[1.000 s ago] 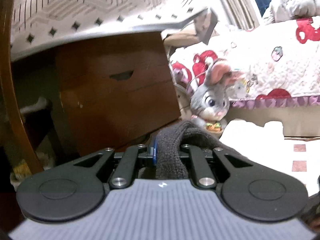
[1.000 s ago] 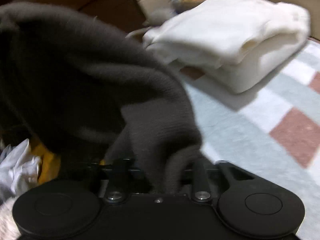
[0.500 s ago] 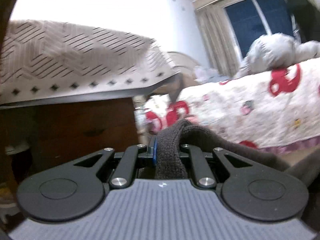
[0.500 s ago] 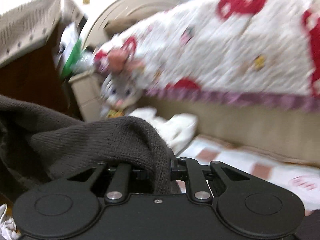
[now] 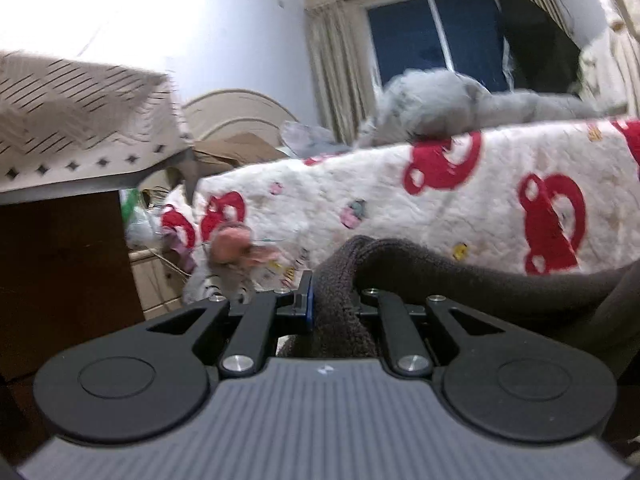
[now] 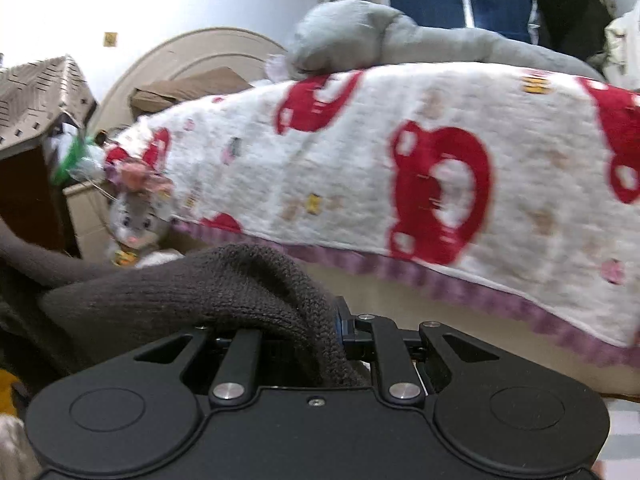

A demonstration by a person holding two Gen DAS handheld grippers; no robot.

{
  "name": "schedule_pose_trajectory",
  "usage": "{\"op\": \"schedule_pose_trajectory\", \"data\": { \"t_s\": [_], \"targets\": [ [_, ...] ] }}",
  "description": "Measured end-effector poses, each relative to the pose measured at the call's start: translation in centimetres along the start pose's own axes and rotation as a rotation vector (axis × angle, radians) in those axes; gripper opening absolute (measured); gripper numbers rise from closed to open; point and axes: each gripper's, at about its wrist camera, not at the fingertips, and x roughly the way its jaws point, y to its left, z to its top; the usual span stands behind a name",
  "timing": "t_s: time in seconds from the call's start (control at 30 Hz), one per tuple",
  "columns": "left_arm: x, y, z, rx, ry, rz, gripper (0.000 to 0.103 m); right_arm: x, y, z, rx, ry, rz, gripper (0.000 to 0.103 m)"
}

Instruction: Fold clothes

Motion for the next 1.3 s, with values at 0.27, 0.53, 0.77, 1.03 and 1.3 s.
{"op": "schedule_pose_trajectory", "data": {
  "t_s": [0.27, 0.53, 0.77, 1.03, 1.3],
  "targets": [
    [2.8, -4.4, -1.4, 0.098, 0.156, -0.138, 0.011, -2.0, -5.9, -2.6, -0.021, 0.099, -0.022, 0.018],
    [24.5, -7.4, -7.8, 0.031, 0.468, -0.017, 0.045, 12.4, -10.3, -4.3, -0.150, 0.219, -0.089, 0.081],
    [27.0, -8.4, -16.5, 0.012, 0.539, -0.167, 0.046, 18.4, -12.0, -11.0, 0.058, 0.354, -0.148, 0.074],
    [26.0, -4.6, -23.0, -0.088, 0.615, -0.256, 0.047, 16.3, -12.0, -16.0, 0.169, 0.411, -0.103, 0.075],
    [25.8, -4.5, -23.8, -0.260, 0.763, -0.488, 0.059, 16.9, -12.4, -18.4, 0.217, 0.425, -0.144, 0.075]
  ]
}}
